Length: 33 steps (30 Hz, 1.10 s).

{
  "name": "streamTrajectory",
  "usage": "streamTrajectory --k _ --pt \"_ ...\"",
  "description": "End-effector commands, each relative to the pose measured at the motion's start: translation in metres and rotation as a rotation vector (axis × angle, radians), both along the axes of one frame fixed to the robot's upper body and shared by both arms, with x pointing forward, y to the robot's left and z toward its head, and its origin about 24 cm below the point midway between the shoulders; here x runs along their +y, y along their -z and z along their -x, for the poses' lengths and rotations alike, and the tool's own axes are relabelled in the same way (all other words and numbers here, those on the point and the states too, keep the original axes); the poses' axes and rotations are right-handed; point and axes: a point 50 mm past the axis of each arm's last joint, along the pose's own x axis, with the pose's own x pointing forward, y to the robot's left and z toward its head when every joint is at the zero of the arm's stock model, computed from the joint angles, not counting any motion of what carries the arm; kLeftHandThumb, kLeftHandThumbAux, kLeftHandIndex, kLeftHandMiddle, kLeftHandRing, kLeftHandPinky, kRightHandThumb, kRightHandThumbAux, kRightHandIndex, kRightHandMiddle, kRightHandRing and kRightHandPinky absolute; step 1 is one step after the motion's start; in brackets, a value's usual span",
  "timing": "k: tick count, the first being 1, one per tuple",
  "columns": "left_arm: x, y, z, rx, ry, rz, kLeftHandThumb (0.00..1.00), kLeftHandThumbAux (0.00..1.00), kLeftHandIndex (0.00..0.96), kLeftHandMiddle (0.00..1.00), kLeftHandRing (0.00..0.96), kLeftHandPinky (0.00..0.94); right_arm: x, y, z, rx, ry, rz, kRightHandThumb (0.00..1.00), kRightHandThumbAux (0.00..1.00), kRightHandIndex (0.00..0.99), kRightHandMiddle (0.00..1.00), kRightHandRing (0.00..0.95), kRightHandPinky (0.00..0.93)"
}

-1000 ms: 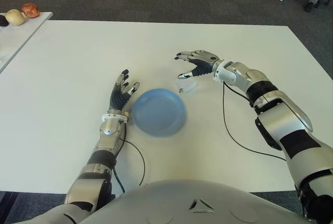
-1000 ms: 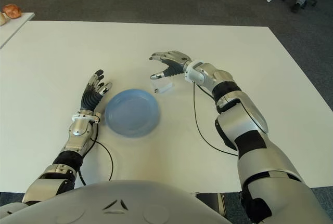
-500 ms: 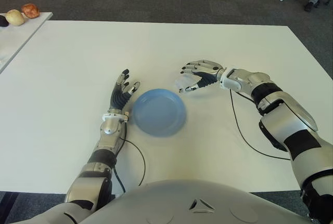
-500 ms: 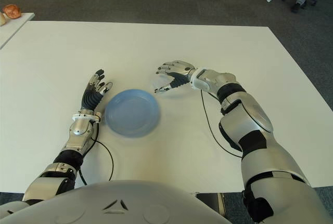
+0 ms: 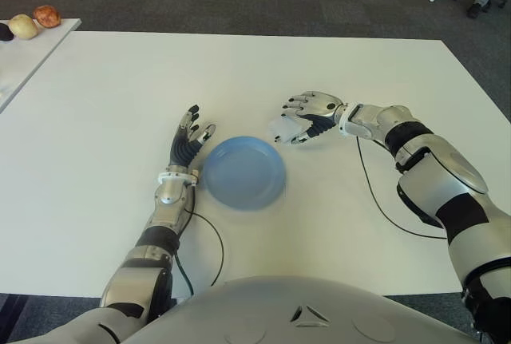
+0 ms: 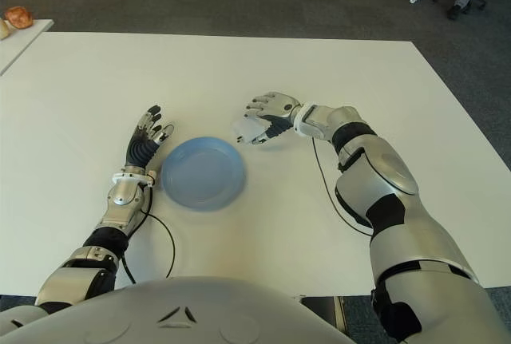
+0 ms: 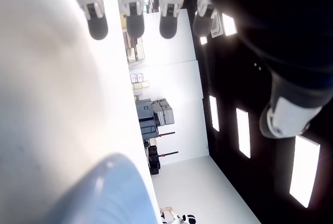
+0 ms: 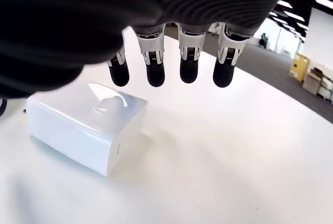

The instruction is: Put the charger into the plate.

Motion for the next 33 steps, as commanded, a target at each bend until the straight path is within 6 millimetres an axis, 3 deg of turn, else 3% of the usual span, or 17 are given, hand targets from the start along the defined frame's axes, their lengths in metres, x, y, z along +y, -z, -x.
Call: streamTrajectory --k 1,8,33 --pt "-0.004 0.044 0.042 0.234 -0.006 0.015 0.000 0.522 0.000 0.027 0.026 0.026 0.002 0.005 0.002 -0.036 -0.043 0.033 0.354 0.135 0.000 0.000 0.000 0.000" --pt "-0.003 0.045 0.044 0.242 -0.003 0.009 0.000 0.518 0.000 0.022 0.019 0.009 0.005 0.012 0.004 -0.072 -0.065 0.049 0.372 0.133 0.000 0.000 0.000 0.000" --pt "-0.005 0.044 0.044 0.226 0.004 -0.007 0.000 0.488 0.000 0.027 0.024 0.020 0.006 0.022 0.005 -0.083 -0.012 0.082 0.288 0.157 0.000 0.000 0.000 0.000"
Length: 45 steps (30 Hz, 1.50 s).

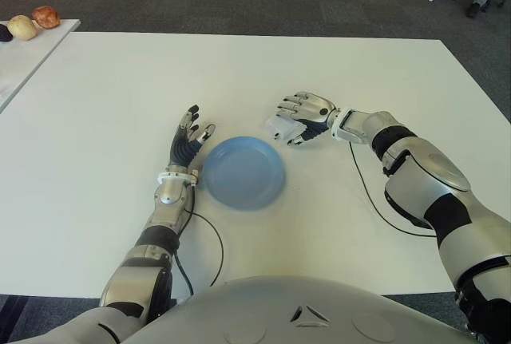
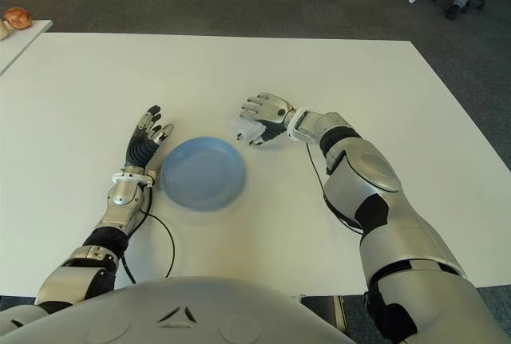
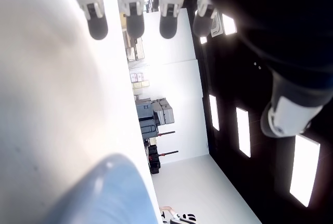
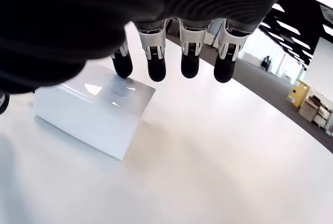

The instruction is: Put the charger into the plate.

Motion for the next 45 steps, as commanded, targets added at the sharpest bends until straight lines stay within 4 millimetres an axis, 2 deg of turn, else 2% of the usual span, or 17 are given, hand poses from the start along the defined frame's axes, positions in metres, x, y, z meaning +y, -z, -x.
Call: streamTrajectory --k 1,27,33,45 --pt "-0.005 0.044 0.044 0.227 0.002 -0.005 0.000 0.488 0.000 0.027 0.024 0.020 -0.003 0.010 0.005 0.018 0.013 0.028 0.286 0.158 0.000 0.000 0.000 0.000" --pt "-0.009 0.042 0.043 0.204 -0.011 0.007 0.000 0.503 0.000 0.025 0.023 0.024 0.001 0.010 0.003 0.042 0.060 -0.006 0.312 0.161 0.000 0.000 0.000 0.000" --pt "-0.010 0.041 0.042 0.200 -0.011 0.008 0.000 0.505 0.000 0.025 0.021 0.023 -0.006 0.011 0.004 0.069 0.079 0.005 0.313 0.167 0.000 0.000 0.000 0.000" --pt "-0.011 0.040 0.041 0.198 -0.021 0.017 0.000 0.510 0.000 0.023 0.022 0.030 -0.041 0.023 0.021 0.272 0.171 0.003 0.258 0.251 0.000 0.000 0.000 0.000"
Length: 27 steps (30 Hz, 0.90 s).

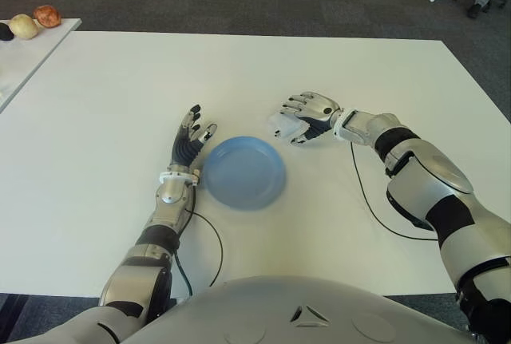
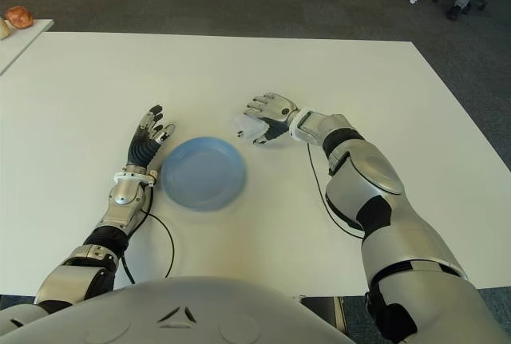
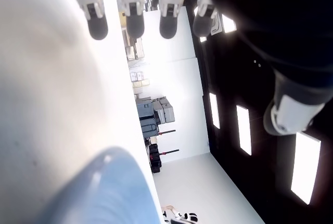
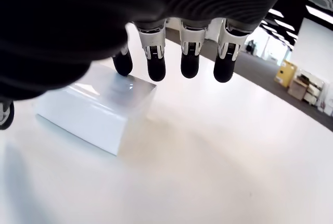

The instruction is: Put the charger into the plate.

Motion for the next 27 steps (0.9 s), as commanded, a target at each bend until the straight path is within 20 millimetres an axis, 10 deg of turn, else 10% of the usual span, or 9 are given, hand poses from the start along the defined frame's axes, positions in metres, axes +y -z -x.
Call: streamTrajectory --k 1,27 --pt "-0.009 0.040 0.042 0.205 -0.017 0.026 0.000 0.509 0.000 0.024 0.022 0.031 -0.023 0.020 0.019 0.178 0.052 0.027 0.255 0.256 0.000 0.000 0.000 0.000" --pt "0.000 0.040 0.038 0.211 -0.021 0.031 0.000 0.530 0.000 0.028 0.026 0.032 -0.056 0.005 0.057 0.417 0.287 -0.061 0.214 0.441 0.000 0.000 0.008 0.149"
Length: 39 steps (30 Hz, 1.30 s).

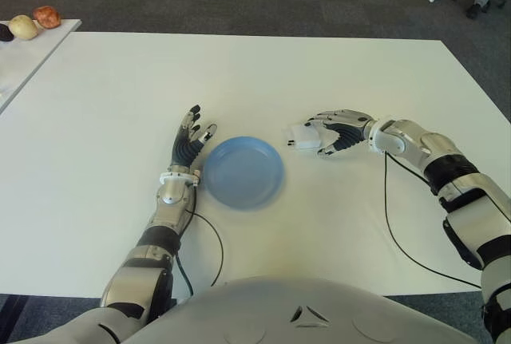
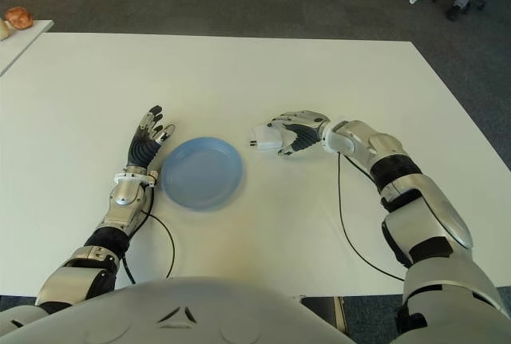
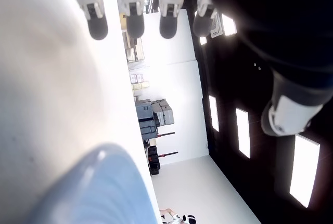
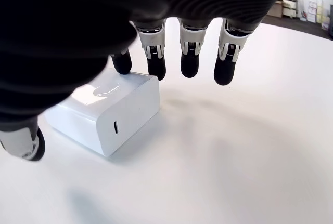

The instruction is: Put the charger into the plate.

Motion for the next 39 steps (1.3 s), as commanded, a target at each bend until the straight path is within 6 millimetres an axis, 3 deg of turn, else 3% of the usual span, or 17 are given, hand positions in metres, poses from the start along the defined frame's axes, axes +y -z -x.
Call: streamTrajectory --k 1,27,39 --pt "0.000 0.039 0.037 0.203 -0.014 0.017 0.000 0.528 0.000 0.027 0.025 0.031 -0.007 0.018 0.023 0.118 0.049 0.067 0.216 0.448 0.000 0.000 0.007 0.142" --pt "0.004 0.039 0.038 0.200 -0.022 -0.012 0.000 0.515 0.000 0.023 0.026 0.039 -0.003 0.015 0.055 0.117 0.157 0.003 0.237 0.470 0.000 0.000 0.015 0.165" --pt "0.005 0.039 0.038 0.199 -0.022 -0.013 0.000 0.516 0.000 0.036 0.038 0.046 0.001 0.009 0.059 0.019 0.180 -0.062 0.253 0.444 0.000 0.000 0.036 0.197"
